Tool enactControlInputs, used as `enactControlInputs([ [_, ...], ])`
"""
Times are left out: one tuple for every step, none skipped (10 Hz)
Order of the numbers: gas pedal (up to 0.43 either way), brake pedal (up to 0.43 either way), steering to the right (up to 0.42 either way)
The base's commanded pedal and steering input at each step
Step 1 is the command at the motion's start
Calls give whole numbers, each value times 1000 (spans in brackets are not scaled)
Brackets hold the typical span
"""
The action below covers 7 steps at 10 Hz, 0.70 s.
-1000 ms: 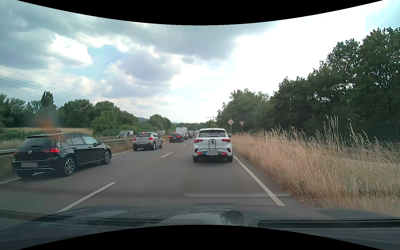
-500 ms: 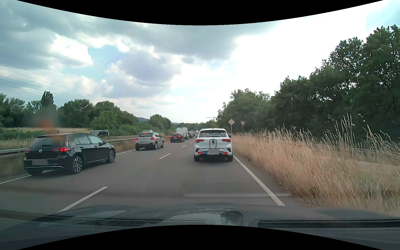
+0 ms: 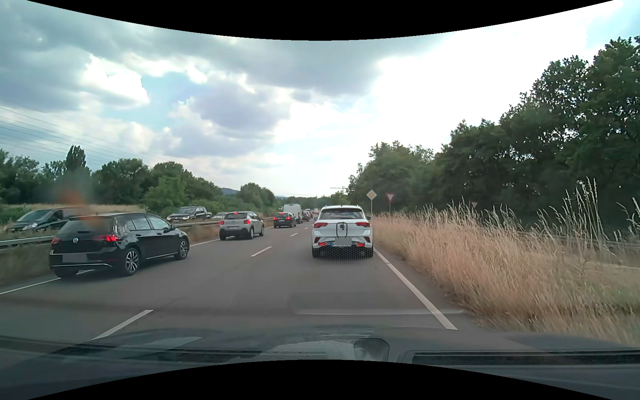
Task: Follow the waypoints while adhering to traffic rules and regulations
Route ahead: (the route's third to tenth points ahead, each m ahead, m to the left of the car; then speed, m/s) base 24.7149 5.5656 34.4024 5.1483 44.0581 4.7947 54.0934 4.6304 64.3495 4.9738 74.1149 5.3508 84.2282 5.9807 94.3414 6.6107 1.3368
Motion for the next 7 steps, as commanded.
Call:
enactControlInputs([
  [0, 55, -14],
  [0, 55, -8],
  [0, 55, -5],
  [0, 61, -5],
  [0, 61, -5],
  [0, 61, -5],
  [0, 61, -5],
])
